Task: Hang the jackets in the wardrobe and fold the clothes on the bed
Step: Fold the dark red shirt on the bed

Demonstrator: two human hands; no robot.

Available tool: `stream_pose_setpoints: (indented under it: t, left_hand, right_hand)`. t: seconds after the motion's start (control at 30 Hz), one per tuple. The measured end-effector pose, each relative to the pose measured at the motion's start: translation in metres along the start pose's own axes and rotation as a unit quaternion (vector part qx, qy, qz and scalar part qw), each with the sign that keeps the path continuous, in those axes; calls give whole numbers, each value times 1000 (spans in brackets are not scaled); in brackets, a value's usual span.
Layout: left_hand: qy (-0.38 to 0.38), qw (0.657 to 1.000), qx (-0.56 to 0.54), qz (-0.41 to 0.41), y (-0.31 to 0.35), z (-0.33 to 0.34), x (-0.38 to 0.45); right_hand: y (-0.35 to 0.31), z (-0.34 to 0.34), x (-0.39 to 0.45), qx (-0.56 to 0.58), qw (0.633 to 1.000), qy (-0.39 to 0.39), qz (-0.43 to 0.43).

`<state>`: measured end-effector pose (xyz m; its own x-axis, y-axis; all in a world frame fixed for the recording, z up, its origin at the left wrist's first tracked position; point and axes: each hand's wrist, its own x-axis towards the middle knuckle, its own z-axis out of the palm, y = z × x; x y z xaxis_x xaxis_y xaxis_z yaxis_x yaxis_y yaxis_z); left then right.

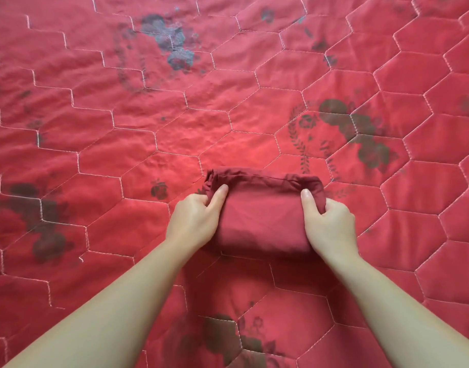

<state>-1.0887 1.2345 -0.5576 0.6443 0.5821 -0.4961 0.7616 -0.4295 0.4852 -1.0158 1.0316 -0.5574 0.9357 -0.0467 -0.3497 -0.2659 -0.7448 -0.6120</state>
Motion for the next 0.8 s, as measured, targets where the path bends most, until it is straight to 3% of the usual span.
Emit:
stream_pose_setpoints:
  t: [0.07, 0.13, 0.17, 0.23, 0.3, 0.37, 0.5, 0.6, 0.7, 0.8]
  left_hand:
    - [71, 996, 46, 39, -3, -3, -1]
    - [181, 967, 46, 173, 0, -5, -9]
    - [200, 946, 57, 250, 5, -4, -15]
    - [145, 913, 141, 355, 11, 7, -18]
    - [37, 921, 219, 320, 15, 17, -15]
    - [-6, 935, 240, 263, 11, 25, -7]
    - [13, 941, 222, 254, 10, 34, 3]
    - [35, 969, 132, 206, 8, 33, -8]
    - [56, 990, 50, 116, 4, 32, -34]
    - [50, 996, -69, 23, 9, 31, -58]
  right_hand:
    - [-3, -4, 3, -55, 997, 17, -43]
    - [-9, -6, -3, -94, 981, 63, -158]
    - [-12, -4, -10, -101, 966, 65, -231]
    - [-14, 4, -22, -149, 930, 31, -333]
    - [-11, 15, -26, -216, 924, -41, -312]
    - [-10, 23, -20, -252, 934, -82, -239]
    - [-8, 36, -8, -249, 943, -57, -213]
    - [-5, 35, -14, -208, 963, -16, -173]
    - [-5, 30, -23, -145, 986, 50, -65]
    - [-19, 26, -30, -9, 994, 70, 89]
